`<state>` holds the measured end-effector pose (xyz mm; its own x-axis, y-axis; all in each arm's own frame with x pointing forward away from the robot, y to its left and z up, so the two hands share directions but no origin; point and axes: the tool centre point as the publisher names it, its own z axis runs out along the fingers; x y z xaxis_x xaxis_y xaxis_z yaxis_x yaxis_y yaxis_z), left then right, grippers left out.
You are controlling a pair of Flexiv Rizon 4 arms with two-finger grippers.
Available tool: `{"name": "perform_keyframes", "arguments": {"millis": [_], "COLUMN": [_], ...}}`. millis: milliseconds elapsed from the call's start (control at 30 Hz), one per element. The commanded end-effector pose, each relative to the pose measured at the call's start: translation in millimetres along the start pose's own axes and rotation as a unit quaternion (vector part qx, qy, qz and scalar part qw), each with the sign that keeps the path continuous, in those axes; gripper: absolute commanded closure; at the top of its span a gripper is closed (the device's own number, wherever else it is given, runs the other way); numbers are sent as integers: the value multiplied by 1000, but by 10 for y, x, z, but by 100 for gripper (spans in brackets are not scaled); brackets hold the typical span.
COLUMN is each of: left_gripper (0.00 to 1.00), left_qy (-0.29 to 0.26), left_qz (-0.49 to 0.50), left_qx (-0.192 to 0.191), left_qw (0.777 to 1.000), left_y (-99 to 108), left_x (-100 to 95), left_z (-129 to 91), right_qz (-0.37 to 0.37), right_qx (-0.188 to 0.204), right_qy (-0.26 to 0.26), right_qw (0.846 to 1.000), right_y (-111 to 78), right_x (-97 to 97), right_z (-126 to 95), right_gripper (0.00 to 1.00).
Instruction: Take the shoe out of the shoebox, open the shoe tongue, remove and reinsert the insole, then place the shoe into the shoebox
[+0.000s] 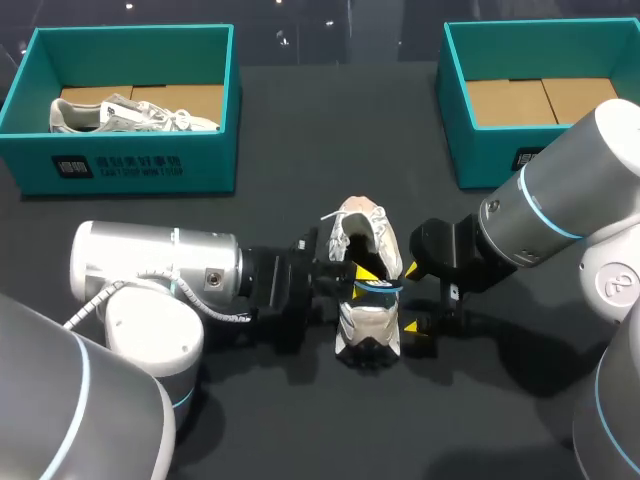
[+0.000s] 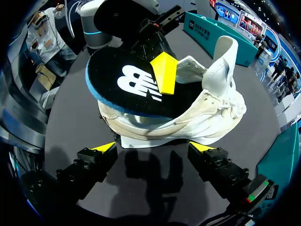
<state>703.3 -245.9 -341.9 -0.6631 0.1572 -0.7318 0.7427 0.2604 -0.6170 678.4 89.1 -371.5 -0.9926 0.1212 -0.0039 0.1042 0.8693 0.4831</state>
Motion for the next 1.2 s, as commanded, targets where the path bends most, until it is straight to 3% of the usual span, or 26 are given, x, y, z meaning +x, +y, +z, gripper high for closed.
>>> {"name": "perform_keyframes", "arguments": {"millis": [33, 100, 233, 267, 367, 533, 667, 833, 1200], "left_gripper": [100, 100, 100, 97, 75, 62, 67, 100, 100], "left_qy": [-5, -6, -18, -20, -18, -2, 7, 20, 26], "left_qz": [-1, -3, -36, -42, -48, -57, -51, -30, 0], "left_qx": [-8, -10, 22, 30, 42, 52, 48, 24, -13], "left_qw": [1000, 1000, 999, 998, 998, 997, 998, 999, 1000], "left_y": [58, 70, -52, -96, -206, -346, -374, -266, 31], "left_x": [6, 2, -43, -57, -73, -58, -30, 35, 49], "left_z": [53, 51, 3, -13, -47, -65, -49, 15, 96], "right_qz": [0, 0, 0, 0, 0, 0, 0, 0, 0], "right_qx": [0, 0, 0, 0, 0, 0, 0, 0, 0], "right_qy": [-1, -1, -1, -1, -1, -1, -1, -1, -1], "right_qw": [1000, 1000, 1000, 1000, 1000, 1000, 1000, 1000, 1000], "right_y": [-8, -8, -8, -8, -8, -8, -8, -8, -8], "right_x": [14, 14, 14, 14, 14, 14, 14, 14, 14], "right_z": [-5, -5, -5, -5, -5, -5, -5, -5, -5], "right_gripper": [0, 0, 0, 0, 0, 0, 0, 0, 0]}}
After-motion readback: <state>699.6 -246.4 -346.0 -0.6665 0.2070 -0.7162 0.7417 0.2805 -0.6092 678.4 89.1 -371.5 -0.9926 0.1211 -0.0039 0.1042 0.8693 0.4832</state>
